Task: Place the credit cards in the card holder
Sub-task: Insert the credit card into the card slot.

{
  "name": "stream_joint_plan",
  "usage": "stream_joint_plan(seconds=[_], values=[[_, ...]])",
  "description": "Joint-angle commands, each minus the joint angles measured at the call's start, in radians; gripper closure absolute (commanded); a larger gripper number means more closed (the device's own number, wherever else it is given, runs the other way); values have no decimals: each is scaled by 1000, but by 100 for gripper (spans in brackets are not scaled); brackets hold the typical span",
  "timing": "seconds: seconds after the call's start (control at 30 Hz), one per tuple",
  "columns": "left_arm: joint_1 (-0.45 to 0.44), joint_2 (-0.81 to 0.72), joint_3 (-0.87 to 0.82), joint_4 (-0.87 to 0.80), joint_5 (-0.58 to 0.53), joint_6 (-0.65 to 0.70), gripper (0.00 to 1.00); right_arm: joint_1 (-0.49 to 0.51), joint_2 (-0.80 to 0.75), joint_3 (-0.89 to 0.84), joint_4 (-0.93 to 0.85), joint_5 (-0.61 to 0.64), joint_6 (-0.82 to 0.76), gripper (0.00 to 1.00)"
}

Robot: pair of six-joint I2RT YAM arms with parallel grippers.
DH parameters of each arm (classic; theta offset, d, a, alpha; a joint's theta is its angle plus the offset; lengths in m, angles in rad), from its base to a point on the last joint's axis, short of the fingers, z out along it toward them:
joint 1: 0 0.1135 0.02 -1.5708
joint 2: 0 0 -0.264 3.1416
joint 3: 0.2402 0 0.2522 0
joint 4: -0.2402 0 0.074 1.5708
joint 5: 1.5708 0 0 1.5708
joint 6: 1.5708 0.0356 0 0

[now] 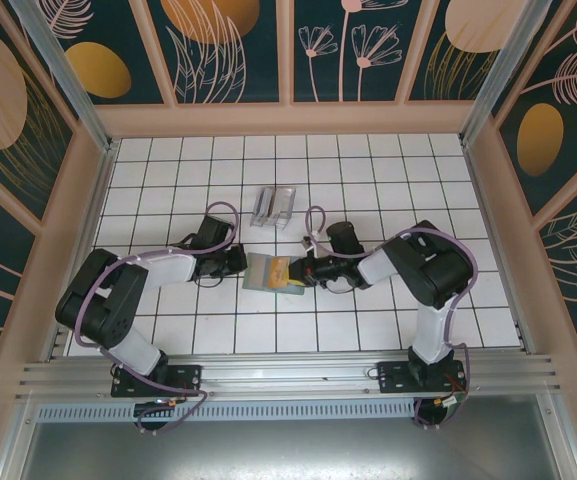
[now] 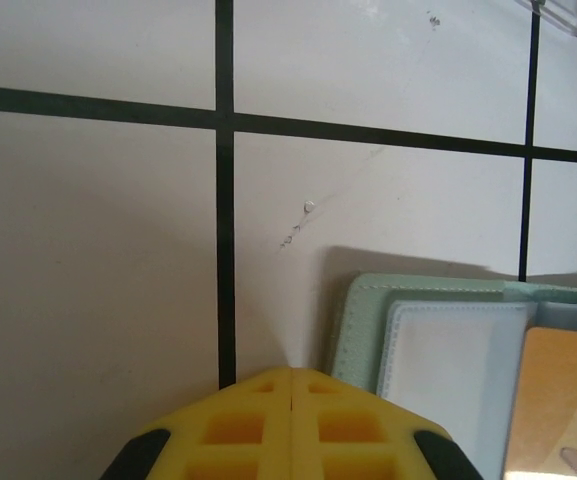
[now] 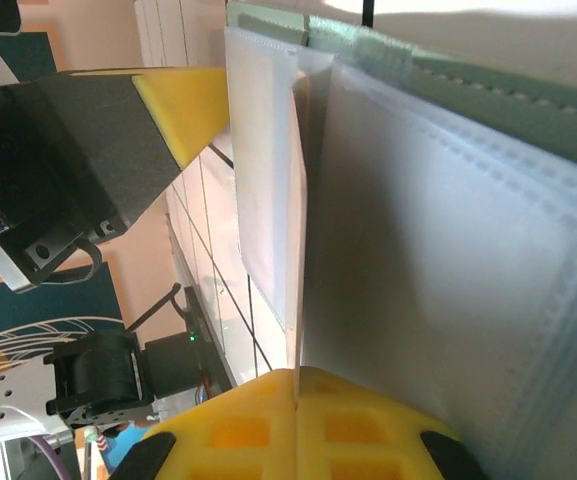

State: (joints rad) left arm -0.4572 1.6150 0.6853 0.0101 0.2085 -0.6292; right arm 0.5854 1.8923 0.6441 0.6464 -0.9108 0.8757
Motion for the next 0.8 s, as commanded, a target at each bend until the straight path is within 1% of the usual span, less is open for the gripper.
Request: stream_joint_plan(seconds=[0.0, 0.1, 0.4, 0.67, 0.77], values=[[-2, 47, 3, -50, -14, 27, 93, -33, -34, -30, -46, -6, -47, 100], [-2, 58, 3, -44, -14, 19, 93, -33, -22, -21, -53, -13, -53, 100], [-3, 86, 10, -2, 59, -1, 91, -20, -2, 25, -117, 1, -73, 100], [-3, 93, -8, 35, 95, -25, 91, -13, 37, 38, -84, 10, -25, 100], [-1, 93, -9, 44, 108, -29, 91, -8, 52, 50, -76, -19, -17, 100]])
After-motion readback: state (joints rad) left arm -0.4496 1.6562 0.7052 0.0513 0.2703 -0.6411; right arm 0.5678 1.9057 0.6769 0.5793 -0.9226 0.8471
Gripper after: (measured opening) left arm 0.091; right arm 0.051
